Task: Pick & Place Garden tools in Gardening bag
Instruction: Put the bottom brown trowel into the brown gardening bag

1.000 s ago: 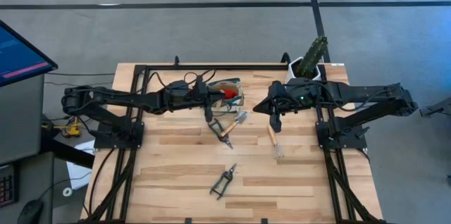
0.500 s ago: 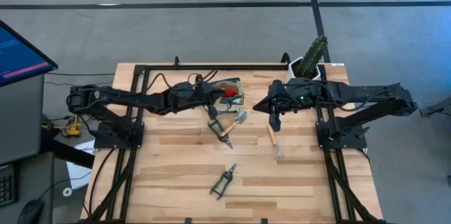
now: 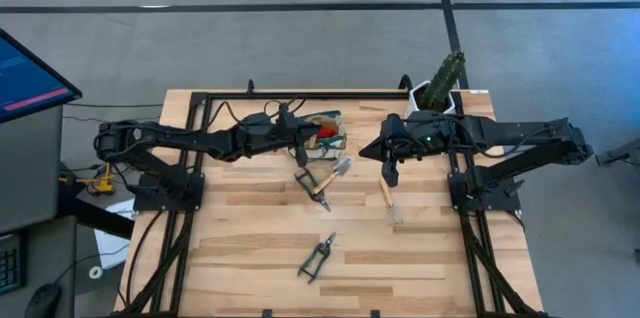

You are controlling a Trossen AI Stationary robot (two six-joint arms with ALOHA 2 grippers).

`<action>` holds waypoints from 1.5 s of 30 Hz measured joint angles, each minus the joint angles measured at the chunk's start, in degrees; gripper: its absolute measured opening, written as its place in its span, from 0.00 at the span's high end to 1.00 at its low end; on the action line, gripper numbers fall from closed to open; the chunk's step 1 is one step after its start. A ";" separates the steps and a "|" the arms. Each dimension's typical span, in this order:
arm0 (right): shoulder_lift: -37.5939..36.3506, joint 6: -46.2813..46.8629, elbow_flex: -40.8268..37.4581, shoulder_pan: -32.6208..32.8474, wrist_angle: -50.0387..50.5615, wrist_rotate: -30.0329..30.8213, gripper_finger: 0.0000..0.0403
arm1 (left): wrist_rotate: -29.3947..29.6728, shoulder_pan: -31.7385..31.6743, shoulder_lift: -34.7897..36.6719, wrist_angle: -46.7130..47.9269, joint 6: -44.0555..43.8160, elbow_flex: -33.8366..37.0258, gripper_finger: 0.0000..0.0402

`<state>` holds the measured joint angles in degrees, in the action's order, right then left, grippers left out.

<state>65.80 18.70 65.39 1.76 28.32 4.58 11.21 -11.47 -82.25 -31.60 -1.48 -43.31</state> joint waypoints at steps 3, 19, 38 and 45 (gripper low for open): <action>0.00 0.00 0.00 0.00 0.00 0.00 1.00 | -0.25 -0.62 -1.06 0.26 0.04 0.00 1.00; -0.02 -0.17 0.00 -0.06 0.48 0.00 1.00 | -4.10 -0.93 -8.34 0.29 1.36 0.00 1.00; -0.02 -0.17 0.00 0.00 0.46 0.00 1.00 | -3.55 -0.95 -8.34 6.10 2.78 0.00 0.99; -0.02 -0.17 0.00 0.00 0.46 -0.02 1.00 | -3.57 -0.96 -8.23 5.59 2.75 0.00 0.96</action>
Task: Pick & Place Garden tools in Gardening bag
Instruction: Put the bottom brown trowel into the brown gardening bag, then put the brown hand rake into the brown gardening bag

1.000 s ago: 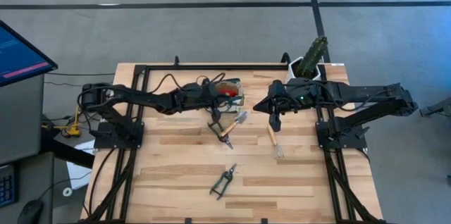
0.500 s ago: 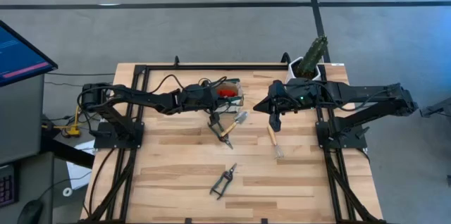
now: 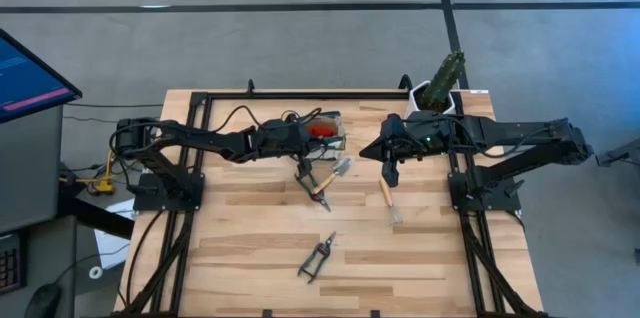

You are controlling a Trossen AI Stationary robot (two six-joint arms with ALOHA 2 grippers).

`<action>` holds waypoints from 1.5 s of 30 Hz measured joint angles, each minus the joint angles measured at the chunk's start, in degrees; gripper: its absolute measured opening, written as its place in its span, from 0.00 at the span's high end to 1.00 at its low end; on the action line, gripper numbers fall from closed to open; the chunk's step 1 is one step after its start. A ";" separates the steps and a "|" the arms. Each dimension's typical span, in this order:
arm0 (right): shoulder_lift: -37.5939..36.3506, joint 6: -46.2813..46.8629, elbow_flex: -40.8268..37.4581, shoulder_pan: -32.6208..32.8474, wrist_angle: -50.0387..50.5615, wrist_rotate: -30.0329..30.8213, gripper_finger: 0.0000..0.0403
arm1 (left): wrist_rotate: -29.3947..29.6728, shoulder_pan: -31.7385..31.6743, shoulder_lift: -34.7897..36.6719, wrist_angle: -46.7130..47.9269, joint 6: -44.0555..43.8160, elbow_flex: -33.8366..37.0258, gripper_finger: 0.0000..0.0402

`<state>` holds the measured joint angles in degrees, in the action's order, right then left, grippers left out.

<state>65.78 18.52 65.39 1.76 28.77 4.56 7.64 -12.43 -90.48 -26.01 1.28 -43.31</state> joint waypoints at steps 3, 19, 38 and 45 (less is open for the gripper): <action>0.00 0.09 0.00 0.11 0.00 -0.17 1.00 | -0.86 -0.02 0.34 -0.32 -0.02 0.00 0.92; 0.00 1.49 0.00 0.10 -0.04 -0.61 1.00 | -1.56 0.12 17.15 -1.18 2.35 0.02 0.65; 0.00 1.49 0.00 0.17 -0.22 -0.63 1.00 | -4.93 7.74 32.96 2.26 -0.70 0.02 0.95; 0.00 1.49 0.00 1.98 -0.09 -0.64 1.00 | -4.39 8.87 32.92 4.34 -4.27 0.02 0.99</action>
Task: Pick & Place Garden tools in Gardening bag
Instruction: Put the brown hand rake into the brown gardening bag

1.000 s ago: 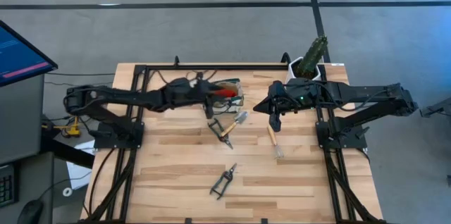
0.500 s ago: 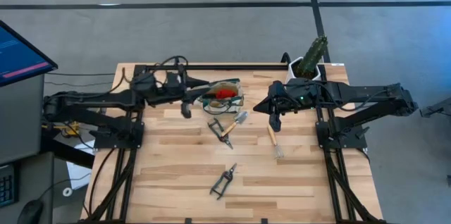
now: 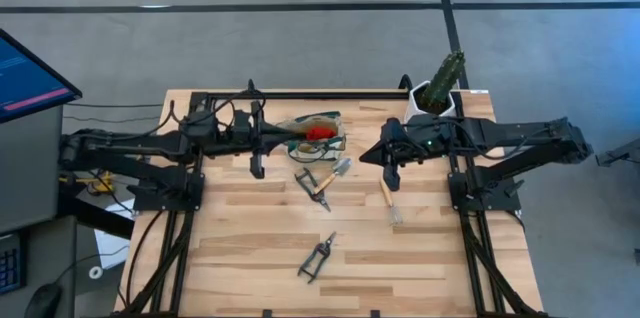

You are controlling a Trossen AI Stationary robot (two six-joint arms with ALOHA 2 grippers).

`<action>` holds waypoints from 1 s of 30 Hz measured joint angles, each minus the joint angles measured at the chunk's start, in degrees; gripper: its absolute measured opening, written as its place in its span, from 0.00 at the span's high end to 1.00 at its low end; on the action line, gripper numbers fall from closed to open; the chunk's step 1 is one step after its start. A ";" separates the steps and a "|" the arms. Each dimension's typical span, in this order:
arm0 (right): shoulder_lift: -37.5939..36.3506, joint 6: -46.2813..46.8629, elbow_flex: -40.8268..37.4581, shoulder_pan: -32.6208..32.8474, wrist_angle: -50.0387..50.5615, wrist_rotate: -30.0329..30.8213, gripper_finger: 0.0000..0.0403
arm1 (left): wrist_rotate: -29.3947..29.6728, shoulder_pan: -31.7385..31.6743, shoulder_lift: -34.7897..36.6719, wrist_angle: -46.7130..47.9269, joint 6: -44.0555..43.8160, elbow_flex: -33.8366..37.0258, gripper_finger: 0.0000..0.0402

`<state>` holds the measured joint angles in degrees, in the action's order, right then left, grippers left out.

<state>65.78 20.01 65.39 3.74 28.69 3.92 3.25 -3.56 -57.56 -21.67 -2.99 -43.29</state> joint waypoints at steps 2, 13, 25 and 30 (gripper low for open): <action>0.00 0.00 0.00 0.73 0.02 0.01 1.00 | 0.03 0.28 0.00 0.00 -0.31 0.00 0.99; 0.00 0.78 0.00 4.01 0.02 1.38 1.00 | 0.24 2.36 0.00 -0.13 -0.50 0.00 1.00; 0.00 11.62 0.00 7.75 6.44 6.18 1.00 | 0.22 4.44 0.00 -0.16 -0.52 0.00 1.00; 0.00 18.94 0.00 9.95 11.47 9.57 1.00 | 0.80 4.76 -0.02 -0.16 -0.52 0.00 1.00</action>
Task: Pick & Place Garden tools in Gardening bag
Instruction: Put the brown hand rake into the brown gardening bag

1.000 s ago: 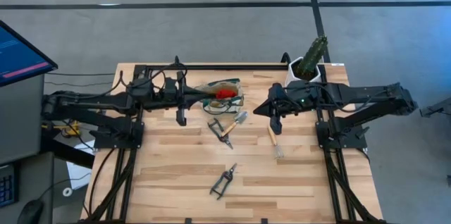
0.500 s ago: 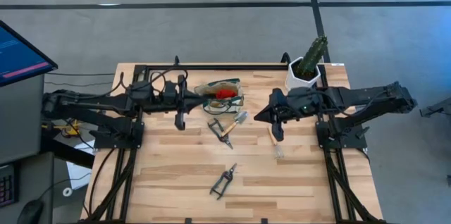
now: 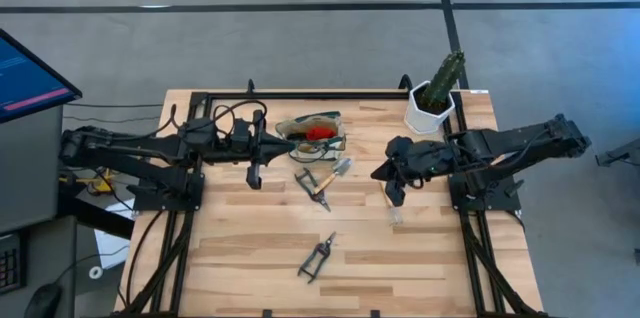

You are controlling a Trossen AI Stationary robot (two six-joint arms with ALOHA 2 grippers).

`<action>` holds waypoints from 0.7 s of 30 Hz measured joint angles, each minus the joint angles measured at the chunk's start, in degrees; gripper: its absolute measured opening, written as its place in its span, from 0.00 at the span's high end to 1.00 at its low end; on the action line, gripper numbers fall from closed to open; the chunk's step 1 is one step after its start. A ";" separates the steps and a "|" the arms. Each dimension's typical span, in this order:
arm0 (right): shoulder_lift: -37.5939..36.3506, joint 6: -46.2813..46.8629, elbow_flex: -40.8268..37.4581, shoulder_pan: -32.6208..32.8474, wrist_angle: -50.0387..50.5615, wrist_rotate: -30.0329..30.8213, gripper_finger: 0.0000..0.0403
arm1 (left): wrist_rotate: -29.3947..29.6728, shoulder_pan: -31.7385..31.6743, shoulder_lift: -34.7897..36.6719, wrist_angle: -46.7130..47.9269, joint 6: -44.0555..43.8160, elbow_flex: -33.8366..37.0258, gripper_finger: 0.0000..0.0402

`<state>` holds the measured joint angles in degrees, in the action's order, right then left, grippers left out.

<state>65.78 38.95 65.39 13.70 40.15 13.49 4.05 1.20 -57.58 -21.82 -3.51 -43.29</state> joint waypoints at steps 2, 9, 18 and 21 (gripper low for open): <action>0.00 3.84 0.00 0.79 1.81 0.83 1.00 | 0.38 0.17 0.00 0.00 0.00 0.00 1.00; 0.00 17.46 0.00 3.31 8.02 1.85 1.00 | 0.57 0.17 0.00 0.00 0.00 0.00 1.00; 0.26 35.98 0.00 6.52 17.36 1.36 1.00 | 0.62 0.18 0.00 0.01 0.00 0.00 1.00; 0.26 39.75 0.00 7.39 19.71 0.86 1.00 | 0.63 0.19 0.00 0.00 0.00 0.00 1.00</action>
<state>66.04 78.71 65.39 21.08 59.86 14.34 4.68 1.39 -57.58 -21.82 -3.51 -43.29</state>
